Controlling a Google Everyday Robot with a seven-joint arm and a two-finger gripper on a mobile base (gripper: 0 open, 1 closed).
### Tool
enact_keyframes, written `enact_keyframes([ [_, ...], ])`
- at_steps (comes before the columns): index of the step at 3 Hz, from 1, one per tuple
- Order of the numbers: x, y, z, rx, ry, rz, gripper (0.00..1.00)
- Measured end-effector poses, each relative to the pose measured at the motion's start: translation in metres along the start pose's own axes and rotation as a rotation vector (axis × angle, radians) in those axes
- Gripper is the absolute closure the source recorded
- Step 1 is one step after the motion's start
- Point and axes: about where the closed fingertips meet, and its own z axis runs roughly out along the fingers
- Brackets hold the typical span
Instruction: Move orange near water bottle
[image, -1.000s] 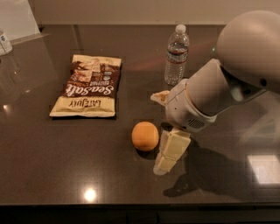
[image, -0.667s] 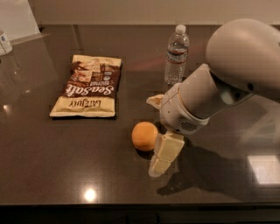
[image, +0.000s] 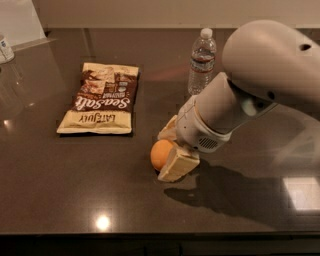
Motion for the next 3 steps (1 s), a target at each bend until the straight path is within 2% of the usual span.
enact_keyframes([
  [1,0.002,-0.003,-0.003,-0.002,0.003,0.015,0.62],
  [2,0.011,-0.017,-0.017,0.035,0.001,0.053,0.86],
  [3,0.027,-0.050,-0.040,0.091,0.001,0.123,1.00],
])
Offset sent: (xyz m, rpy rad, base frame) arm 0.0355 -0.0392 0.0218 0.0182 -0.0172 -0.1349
